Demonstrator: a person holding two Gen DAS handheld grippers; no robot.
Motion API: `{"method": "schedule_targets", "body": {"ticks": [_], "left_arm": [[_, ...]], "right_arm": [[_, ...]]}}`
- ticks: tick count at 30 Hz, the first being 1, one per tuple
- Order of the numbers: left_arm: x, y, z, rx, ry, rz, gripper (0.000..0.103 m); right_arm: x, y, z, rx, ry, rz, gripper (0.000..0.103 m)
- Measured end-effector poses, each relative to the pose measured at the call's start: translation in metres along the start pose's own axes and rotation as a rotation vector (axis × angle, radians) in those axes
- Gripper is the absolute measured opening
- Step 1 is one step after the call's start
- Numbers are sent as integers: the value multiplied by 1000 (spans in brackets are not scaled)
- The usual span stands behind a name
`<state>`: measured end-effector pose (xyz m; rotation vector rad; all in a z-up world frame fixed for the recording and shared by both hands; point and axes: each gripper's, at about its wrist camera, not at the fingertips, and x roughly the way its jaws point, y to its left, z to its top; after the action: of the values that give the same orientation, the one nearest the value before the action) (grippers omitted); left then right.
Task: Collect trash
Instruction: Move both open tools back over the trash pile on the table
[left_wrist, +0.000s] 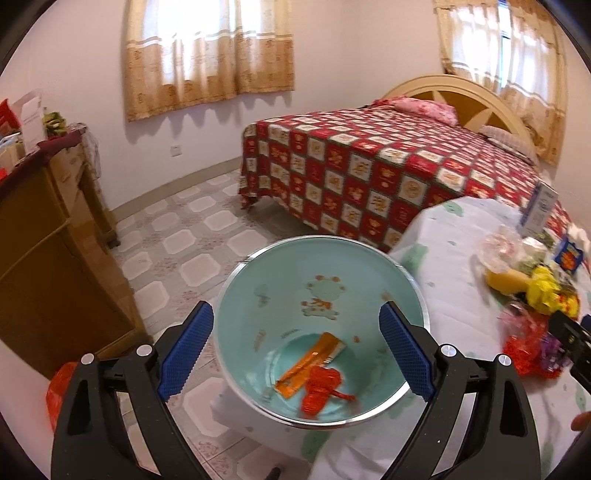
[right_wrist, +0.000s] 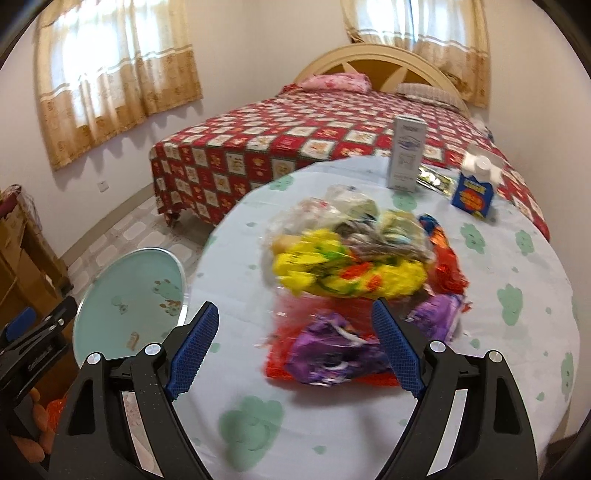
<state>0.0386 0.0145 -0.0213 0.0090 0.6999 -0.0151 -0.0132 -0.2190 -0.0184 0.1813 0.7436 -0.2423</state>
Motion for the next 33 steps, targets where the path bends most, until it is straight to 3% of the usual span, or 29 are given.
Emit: {"method": "schedule_targets", "body": {"ticks": [7, 33], "left_arm": [[-12, -33, -11, 40, -4, -74, 90], [-42, -151, -27, 246, -13, -251, 90]], "right_arm": [[-11, -28, 1, 32, -30, -82, 84], [-27, -145, -6, 226, -28, -176, 84]]}}
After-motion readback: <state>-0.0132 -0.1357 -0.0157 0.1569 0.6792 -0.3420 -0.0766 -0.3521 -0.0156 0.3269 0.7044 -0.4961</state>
